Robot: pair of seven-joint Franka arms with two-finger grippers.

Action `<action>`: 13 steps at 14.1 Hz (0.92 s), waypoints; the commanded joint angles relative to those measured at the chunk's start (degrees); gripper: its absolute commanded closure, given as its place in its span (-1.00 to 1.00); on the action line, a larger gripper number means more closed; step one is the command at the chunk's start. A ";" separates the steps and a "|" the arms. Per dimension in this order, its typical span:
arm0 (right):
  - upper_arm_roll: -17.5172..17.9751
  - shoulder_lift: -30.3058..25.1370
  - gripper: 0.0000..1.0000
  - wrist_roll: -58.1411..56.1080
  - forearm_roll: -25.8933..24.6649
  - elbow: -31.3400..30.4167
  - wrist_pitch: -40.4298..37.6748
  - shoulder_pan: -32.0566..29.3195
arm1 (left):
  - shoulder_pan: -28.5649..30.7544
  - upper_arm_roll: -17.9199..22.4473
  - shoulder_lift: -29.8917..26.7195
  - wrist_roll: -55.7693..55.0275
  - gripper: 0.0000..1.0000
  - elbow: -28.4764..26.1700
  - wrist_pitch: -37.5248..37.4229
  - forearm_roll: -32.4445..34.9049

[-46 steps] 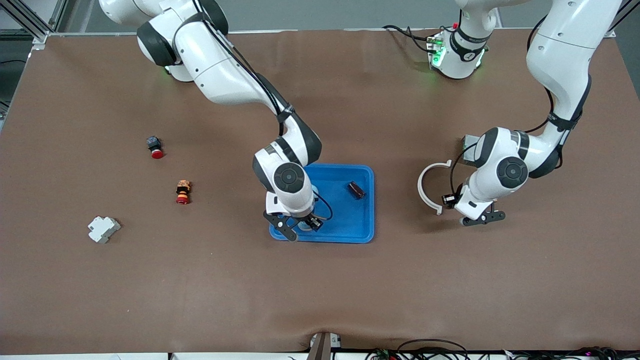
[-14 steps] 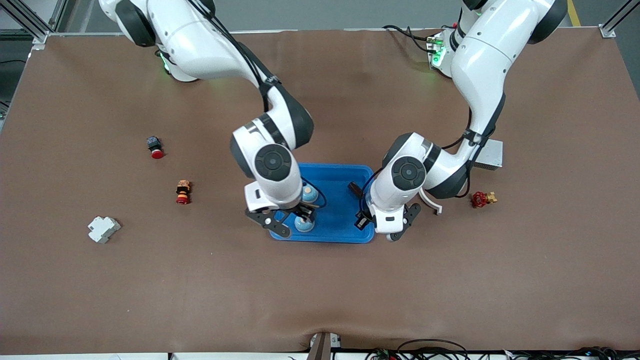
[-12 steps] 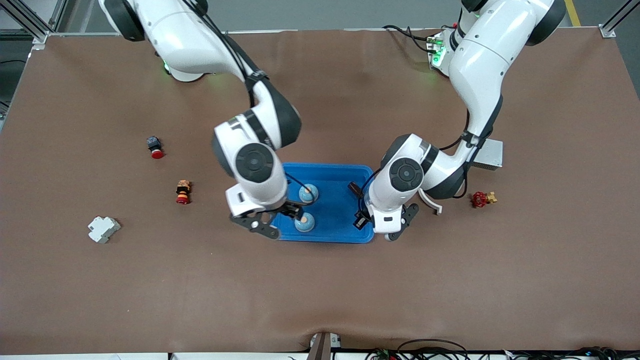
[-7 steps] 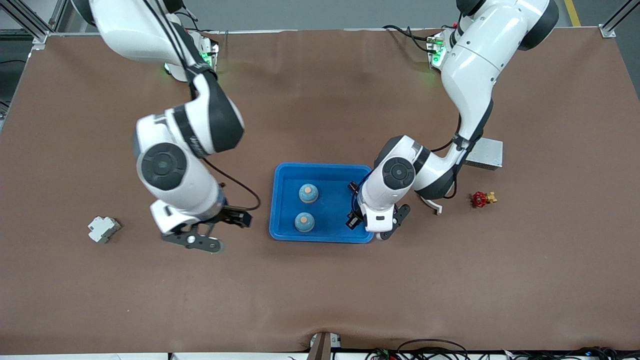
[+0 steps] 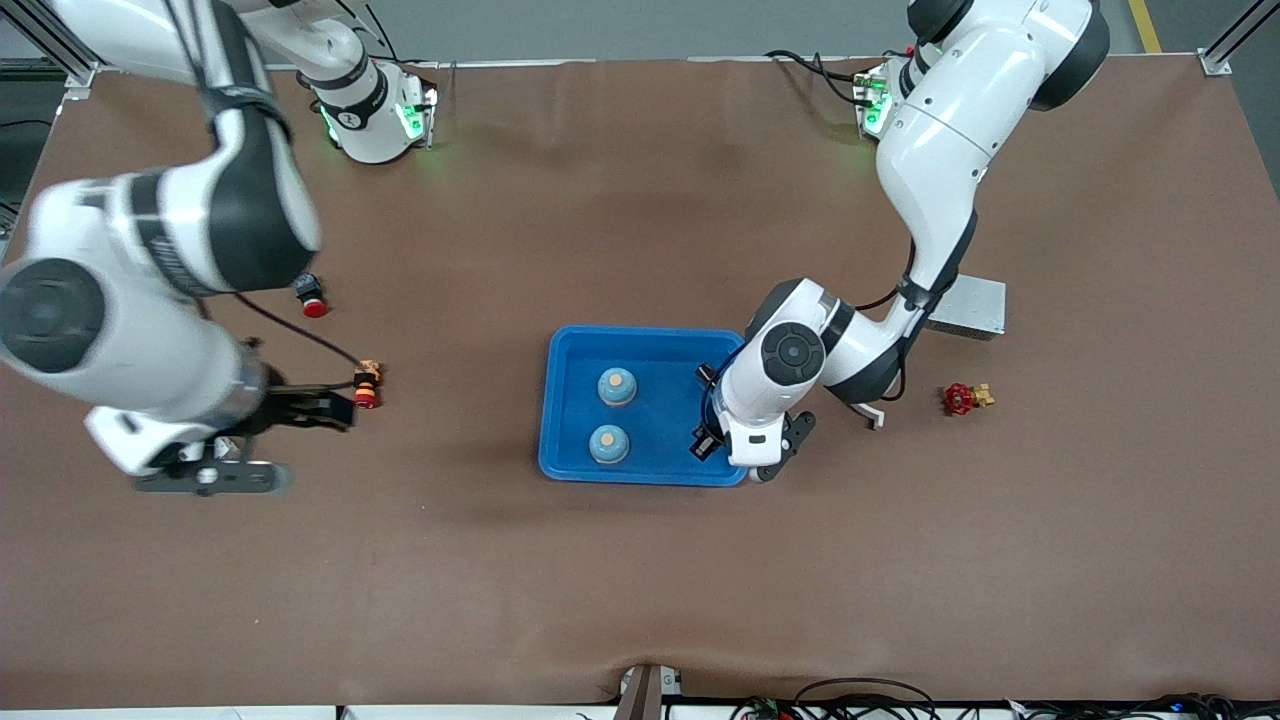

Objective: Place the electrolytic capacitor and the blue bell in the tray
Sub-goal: 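Open and withdraw the right gripper while the left lowers the capacitor, then set the capacitor in the tray and open the left gripper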

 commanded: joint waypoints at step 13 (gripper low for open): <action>1.00 -25.31 -1.00 -13.73 -1.40 -26.02 5.33 -13.36 | -0.77 1.24 1.87 -0.50 1.00 1.13 0.64 0.23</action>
